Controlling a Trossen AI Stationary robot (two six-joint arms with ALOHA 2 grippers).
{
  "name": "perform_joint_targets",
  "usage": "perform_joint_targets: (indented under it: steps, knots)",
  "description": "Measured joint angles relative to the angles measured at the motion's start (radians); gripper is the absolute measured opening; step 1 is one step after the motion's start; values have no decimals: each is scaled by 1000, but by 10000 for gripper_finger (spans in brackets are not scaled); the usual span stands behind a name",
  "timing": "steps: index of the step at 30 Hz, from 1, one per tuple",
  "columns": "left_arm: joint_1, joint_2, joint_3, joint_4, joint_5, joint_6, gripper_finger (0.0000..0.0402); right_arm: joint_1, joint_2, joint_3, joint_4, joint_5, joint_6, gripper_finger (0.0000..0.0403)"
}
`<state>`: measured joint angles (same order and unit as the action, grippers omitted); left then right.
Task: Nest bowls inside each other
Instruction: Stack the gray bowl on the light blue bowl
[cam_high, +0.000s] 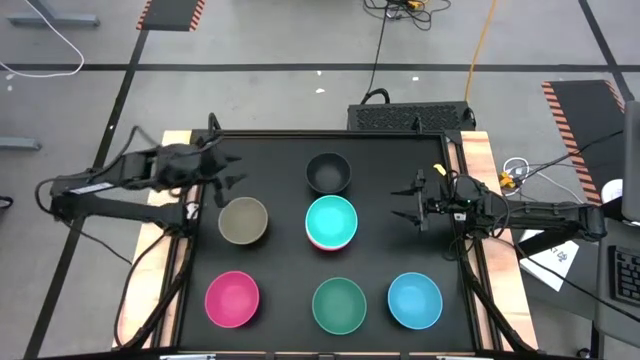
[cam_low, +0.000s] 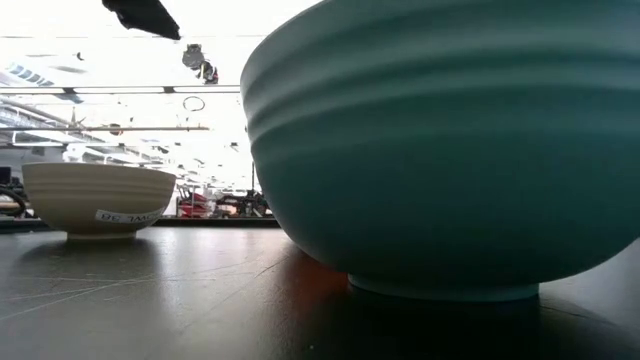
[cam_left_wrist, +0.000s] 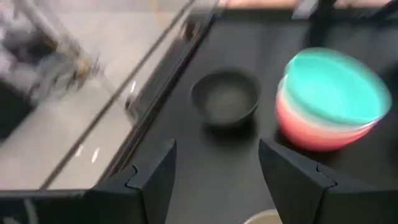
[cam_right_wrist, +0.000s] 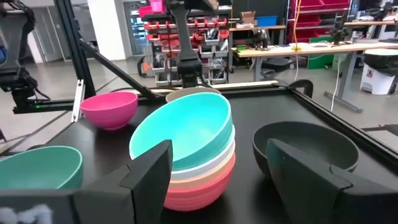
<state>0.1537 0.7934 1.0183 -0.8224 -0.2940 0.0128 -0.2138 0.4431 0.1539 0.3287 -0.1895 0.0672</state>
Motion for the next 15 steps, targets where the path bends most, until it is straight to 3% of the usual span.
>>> perform_joint_targets:
  steps: [6,15]
  knots:
    - [208,106,0,-60,294,31,232,0,0,0,-3,-51,28,251]
    - [323,186,-1,-257,468,92,232,0,0,0,-22,-51,26,251]
